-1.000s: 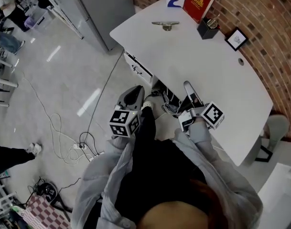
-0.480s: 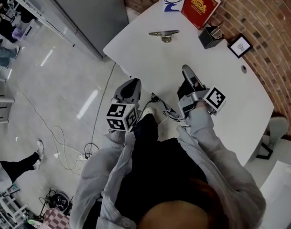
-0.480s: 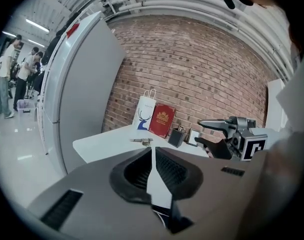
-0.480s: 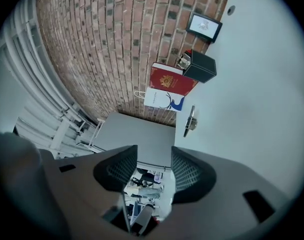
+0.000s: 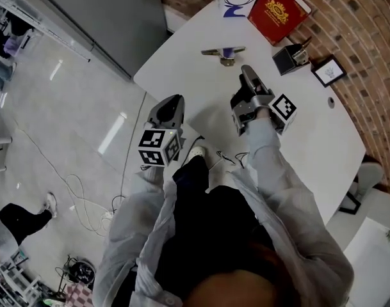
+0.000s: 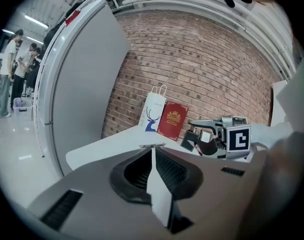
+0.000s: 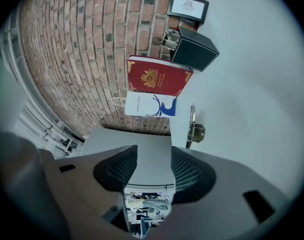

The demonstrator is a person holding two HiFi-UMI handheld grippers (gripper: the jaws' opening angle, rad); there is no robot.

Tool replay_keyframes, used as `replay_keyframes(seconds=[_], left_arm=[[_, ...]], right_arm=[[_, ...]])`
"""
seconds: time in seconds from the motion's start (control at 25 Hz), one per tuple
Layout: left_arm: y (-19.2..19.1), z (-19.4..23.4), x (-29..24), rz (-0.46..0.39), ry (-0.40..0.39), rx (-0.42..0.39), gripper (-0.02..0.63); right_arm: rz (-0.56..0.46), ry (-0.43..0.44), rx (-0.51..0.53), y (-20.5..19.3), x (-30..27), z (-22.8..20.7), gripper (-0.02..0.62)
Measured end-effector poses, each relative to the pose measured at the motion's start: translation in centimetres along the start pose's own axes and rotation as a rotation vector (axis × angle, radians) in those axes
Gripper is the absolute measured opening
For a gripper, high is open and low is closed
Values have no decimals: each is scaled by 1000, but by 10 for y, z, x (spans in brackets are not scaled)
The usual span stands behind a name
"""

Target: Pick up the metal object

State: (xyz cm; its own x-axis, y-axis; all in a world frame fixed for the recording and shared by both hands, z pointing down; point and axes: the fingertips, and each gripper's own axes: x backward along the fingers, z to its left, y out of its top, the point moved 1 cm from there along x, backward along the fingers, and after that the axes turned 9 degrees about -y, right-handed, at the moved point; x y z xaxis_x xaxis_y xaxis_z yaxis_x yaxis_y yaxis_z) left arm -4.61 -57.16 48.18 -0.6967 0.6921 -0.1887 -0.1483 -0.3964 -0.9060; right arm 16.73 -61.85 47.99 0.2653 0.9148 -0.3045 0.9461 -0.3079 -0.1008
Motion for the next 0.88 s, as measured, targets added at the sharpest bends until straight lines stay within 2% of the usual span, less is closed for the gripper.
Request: replay_keyframes(seconds=[0.24, 0.68, 0.88], left_arm=[[-2, 34, -25, 4, 27, 23, 37], [1, 64, -59, -13, 47, 57, 37], [-6, 71, -60, -7, 56, 82, 37]], right_arm=[[-11, -59, -67, 12, -52, -20, 209], [-6, -187, -53, 21, -109, -67, 210], [-21, -235, -74, 20, -120, -75, 169]])
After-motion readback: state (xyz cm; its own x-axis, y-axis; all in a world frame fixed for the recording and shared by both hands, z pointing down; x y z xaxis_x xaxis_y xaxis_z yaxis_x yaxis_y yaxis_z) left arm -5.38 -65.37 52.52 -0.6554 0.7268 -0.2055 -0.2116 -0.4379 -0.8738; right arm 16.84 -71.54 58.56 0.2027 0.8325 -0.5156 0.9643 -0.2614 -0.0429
